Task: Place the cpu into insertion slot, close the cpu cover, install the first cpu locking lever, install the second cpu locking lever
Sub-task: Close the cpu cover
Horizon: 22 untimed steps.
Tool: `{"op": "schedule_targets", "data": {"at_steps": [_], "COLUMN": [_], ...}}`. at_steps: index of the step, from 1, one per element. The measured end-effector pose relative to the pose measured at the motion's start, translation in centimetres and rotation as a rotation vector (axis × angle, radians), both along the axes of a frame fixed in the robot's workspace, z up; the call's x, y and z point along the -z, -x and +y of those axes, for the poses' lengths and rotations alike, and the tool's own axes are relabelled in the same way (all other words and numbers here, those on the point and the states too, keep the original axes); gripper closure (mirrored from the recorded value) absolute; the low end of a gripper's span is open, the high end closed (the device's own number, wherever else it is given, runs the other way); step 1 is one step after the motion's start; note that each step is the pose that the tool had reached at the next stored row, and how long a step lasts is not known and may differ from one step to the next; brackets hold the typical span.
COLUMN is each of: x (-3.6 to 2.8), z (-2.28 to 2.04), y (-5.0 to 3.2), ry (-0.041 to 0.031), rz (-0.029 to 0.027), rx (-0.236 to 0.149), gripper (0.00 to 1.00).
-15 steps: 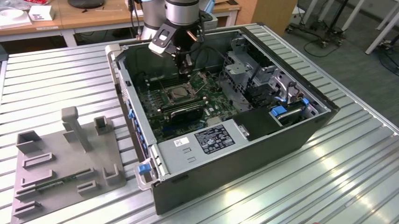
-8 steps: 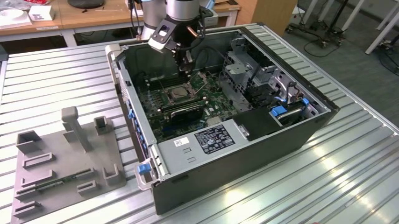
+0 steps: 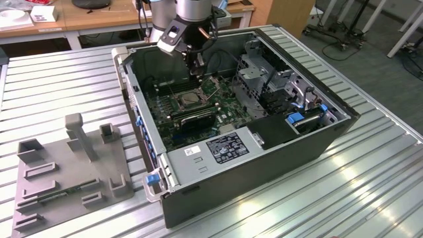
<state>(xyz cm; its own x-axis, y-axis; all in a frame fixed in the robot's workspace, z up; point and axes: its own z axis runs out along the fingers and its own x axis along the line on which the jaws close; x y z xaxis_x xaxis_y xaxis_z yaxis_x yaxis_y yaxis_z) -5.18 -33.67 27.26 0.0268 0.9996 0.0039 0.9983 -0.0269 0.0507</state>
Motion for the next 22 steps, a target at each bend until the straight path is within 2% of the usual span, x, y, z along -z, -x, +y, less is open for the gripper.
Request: {"op": "schedule_targets", "data": {"at_steps": [14,22], "x": [-1.12,-1.20], "z": [0.00,0.00], "y": [0.00,-0.02], "ry": [0.0000,-0.0001], "rz": [0.0000,0.0000], "rx": [0.000,0.000], "gripper": [0.89,0.89]}}
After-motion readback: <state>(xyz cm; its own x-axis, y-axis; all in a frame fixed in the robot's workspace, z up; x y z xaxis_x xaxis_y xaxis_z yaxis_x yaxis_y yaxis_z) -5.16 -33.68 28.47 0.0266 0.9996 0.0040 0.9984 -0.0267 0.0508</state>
